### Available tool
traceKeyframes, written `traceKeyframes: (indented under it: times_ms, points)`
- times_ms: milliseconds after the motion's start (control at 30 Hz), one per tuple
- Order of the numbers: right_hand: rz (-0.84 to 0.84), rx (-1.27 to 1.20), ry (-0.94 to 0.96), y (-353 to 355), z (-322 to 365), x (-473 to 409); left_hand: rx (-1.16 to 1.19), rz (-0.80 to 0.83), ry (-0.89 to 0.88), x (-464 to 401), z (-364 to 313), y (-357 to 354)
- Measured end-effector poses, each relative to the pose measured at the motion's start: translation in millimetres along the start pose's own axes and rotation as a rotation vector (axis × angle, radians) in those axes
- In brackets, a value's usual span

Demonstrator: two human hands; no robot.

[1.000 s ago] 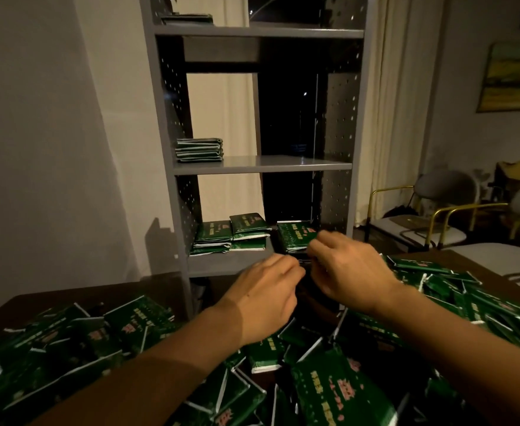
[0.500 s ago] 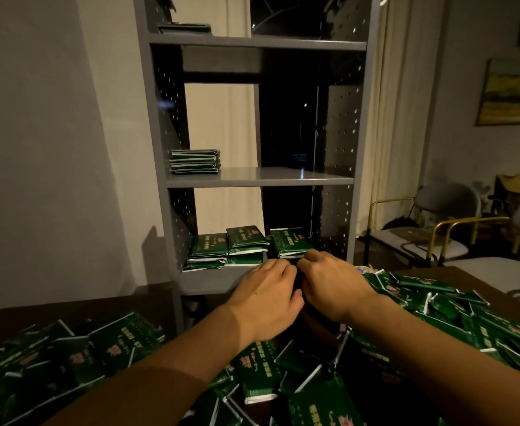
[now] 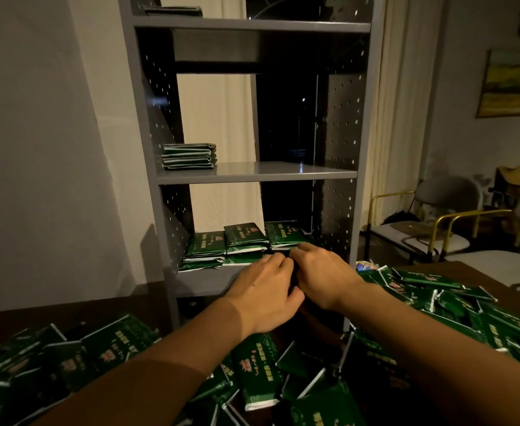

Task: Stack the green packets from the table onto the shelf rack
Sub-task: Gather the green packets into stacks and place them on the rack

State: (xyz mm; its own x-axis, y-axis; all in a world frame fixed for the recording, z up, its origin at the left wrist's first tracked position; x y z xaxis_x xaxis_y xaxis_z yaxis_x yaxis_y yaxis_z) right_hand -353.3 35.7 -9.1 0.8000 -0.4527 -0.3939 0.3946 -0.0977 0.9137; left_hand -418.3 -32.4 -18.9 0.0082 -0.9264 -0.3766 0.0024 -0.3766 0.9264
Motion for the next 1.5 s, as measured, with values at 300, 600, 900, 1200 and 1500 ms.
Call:
traceKeyframes:
  times_ms: [300, 600, 900, 1200, 1500]
  points:
    - [-0.068, 0.013, 0.014, 14.4, 14.0, 13.7, 0.037, -0.036, 0.0, 15.0, -4.8, 13.8]
    - [-0.056, 0.001, 0.031, 40.6, 54.7, 59.3, 0.067, -0.029, 0.042, 70.1, -19.8, 48.2]
    - [0.016, -0.035, 0.032, 54.5, 101.7, 115.7, 0.069, 0.045, 0.159, 143.8, -34.1, 66.2]
    - [0.101, -0.158, -0.006, 40.5, 124.2, 171.1, 0.149, -0.033, 0.311, 235.0, -35.7, 67.0]
    - [0.281, -0.278, -0.101, -8.8, 136.4, 180.2, 0.219, -0.131, 0.498, 249.7, -9.5, 42.5]
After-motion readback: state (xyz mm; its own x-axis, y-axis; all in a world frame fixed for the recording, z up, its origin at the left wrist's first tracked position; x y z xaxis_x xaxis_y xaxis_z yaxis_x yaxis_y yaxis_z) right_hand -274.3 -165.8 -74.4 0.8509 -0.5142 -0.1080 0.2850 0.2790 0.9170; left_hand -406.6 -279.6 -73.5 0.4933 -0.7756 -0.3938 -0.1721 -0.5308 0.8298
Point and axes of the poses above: each hand's wrist, its own x-axis away from the middle knuckle, its own y-axis out of the back of the hand, z = x × y, the point moved 7 cm from there along -x, towards the middle knuckle, and after that the axes turned 1 degree about y, right-handed, at the moved point
